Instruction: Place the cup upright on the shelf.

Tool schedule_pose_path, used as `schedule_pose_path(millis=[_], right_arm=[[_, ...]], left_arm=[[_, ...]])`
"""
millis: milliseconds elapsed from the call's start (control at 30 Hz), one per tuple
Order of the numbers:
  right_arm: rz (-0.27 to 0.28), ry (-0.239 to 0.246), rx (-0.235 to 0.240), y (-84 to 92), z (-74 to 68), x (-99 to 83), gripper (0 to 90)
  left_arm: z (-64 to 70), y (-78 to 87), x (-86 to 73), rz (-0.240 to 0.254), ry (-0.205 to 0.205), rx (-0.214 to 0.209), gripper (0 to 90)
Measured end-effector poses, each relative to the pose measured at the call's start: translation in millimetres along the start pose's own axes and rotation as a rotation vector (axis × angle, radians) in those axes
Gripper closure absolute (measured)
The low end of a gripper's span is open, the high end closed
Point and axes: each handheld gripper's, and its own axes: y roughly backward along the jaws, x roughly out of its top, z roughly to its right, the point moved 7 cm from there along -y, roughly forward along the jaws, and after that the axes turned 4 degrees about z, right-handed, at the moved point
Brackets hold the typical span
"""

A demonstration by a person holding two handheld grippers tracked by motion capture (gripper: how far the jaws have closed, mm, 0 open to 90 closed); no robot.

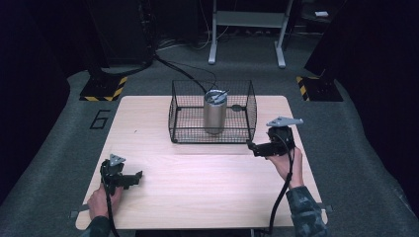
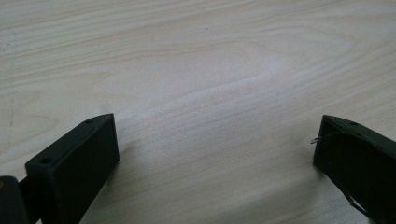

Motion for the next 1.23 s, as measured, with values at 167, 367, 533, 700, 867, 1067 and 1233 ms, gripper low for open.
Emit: schedule_pose_path(millis=[167, 367, 533, 700, 867, 1067, 1233], right_arm=[[-0.014, -0.033, -0.029, 7.9, 12.4, -31.1, 0.0], [-0.041, -0.074, -0.069, 11.4, 25.7, -69.4, 0.0], [-0.081, -0.105, -0.100, 5.7, 35.9, -111.2, 0.0], [-0.135, -0.159, -0.119, -5.2, 41.7, -153.2, 0.0], [-0.131, -0.163, -0.145, -10.5, 47.9, -176.1, 0.0], [-0.133, -0.140, -0.193, -13.0, 50.6, -185.5, 0.0], [-0.119, -0.132, -0.194, -13.6, 51.6, -185.5, 0.0]], left_arm=[[0.0, 0.0, 0.0, 0.000, 0.000, 0.000, 0.1], [-0.1, -0.1, 0.1, 0.001, -0.001, 0.001, 0.1], [-0.1, -0.1, 0.1, 0.001, -0.001, 0.001, 0.1], [-0.1, -0.1, 0.1, 0.001, -0.001, 0.001, 0.1], [-0.1, -0.1, 0.1, 0.001, -0.001, 0.001, 0.1], [-0.1, -0.1, 0.1, 0.001, -0.001, 0.001, 0.1], [0.2, -0.4, 0.3, 0.006, 0.005, 0.003, 0.1]])
